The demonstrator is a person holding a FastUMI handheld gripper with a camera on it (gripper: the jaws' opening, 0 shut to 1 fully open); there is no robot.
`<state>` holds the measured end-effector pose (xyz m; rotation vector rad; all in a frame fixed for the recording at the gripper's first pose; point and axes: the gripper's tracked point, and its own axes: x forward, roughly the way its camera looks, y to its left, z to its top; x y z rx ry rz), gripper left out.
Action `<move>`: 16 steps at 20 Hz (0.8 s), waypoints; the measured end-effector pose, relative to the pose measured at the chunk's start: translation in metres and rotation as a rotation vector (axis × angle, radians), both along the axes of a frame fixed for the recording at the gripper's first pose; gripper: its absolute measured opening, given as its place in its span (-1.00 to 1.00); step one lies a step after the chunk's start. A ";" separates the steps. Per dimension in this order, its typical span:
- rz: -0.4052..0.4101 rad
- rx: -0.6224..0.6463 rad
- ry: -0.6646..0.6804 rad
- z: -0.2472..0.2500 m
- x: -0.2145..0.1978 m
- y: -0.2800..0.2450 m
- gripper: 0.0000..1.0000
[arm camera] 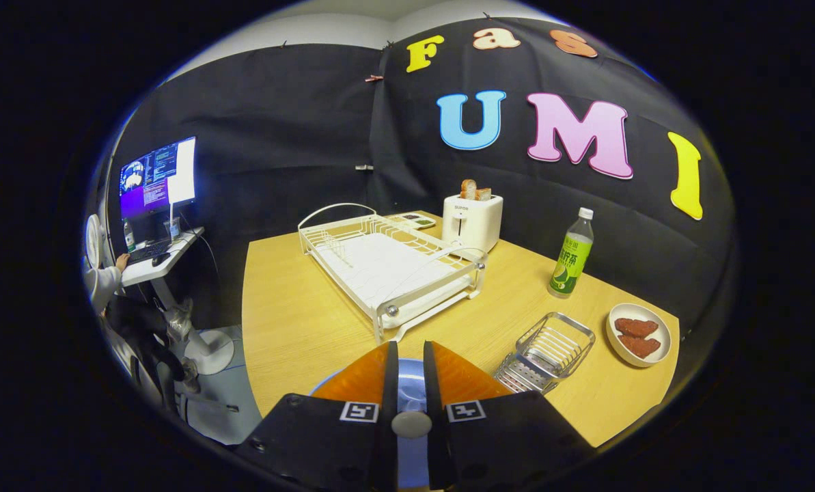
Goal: Take the plate from the dish rack, then take the spoon from the basket and place it into the plate.
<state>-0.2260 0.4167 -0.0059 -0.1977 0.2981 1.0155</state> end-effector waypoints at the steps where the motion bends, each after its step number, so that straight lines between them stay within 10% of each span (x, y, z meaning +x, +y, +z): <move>1: 0.003 -0.003 0.016 -0.003 -0.002 -0.001 -0.57; 9: -0.031 0.003 0.113 -0.006 -0.005 -0.013 -0.41; 12: -0.081 0.068 0.134 0.021 0.002 -0.020 0.84; 16: -0.196 0.166 0.047 0.092 0.021 -0.048 0.98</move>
